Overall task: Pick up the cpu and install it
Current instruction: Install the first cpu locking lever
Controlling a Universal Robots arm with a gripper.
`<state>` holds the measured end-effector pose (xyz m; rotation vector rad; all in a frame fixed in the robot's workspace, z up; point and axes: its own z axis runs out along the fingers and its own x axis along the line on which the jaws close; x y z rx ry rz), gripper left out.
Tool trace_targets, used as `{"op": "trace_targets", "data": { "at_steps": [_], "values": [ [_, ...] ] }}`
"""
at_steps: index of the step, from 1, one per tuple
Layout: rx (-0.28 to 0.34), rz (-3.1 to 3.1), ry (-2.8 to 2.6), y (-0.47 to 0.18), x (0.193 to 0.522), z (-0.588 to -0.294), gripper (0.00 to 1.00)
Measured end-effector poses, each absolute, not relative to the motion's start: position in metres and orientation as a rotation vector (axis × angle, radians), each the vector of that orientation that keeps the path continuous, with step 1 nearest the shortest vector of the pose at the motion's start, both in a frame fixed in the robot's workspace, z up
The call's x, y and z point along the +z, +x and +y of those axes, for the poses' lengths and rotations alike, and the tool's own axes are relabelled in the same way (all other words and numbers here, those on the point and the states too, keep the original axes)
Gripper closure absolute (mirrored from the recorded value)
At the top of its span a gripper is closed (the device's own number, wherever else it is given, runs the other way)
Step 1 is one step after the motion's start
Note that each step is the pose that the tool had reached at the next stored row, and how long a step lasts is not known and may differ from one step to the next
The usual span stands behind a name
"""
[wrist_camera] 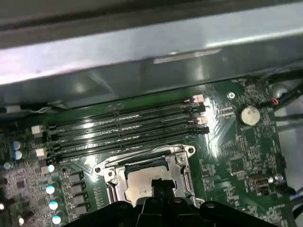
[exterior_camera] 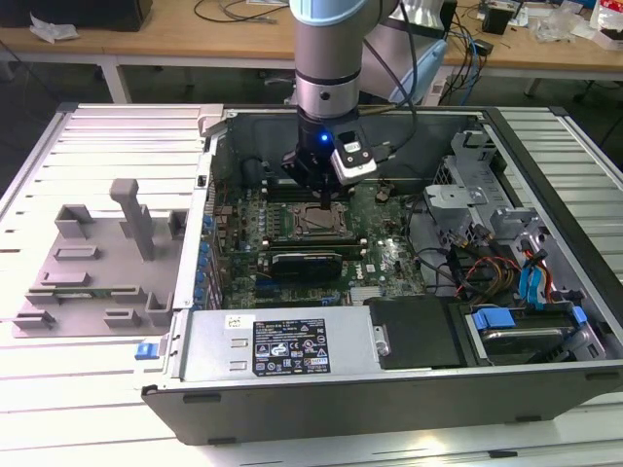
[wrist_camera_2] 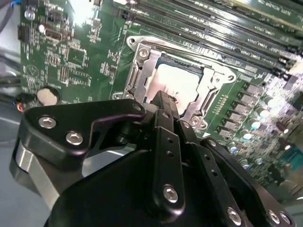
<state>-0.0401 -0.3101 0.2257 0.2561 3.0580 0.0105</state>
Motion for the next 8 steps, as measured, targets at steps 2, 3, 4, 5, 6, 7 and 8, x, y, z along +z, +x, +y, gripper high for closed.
{"op": "trace_targets", "data": {
  "at_steps": [2,3,4,5,6,7,8],
  "values": [
    [0.013,3.065,0.162,-0.0401,0.2250,-0.3102,0.89],
    [0.012,3.065,0.159,-0.0401,0.2250,-0.3102,0.89],
    [0.012,3.065,0.159,-0.0401,0.2250,-0.3102,0.89],
    [0.013,3.065,0.159,-0.0403,0.2249,-0.3105,0.89],
    [0.013,3.065,0.159,-0.0405,0.2248,-0.3113,0.89],
    [0.013,3.065,0.159,-0.0415,0.2249,-0.3145,0.89],
    [0.013,3.065,0.158,-0.0419,0.2249,-0.3163,0.89]
  ]
}}
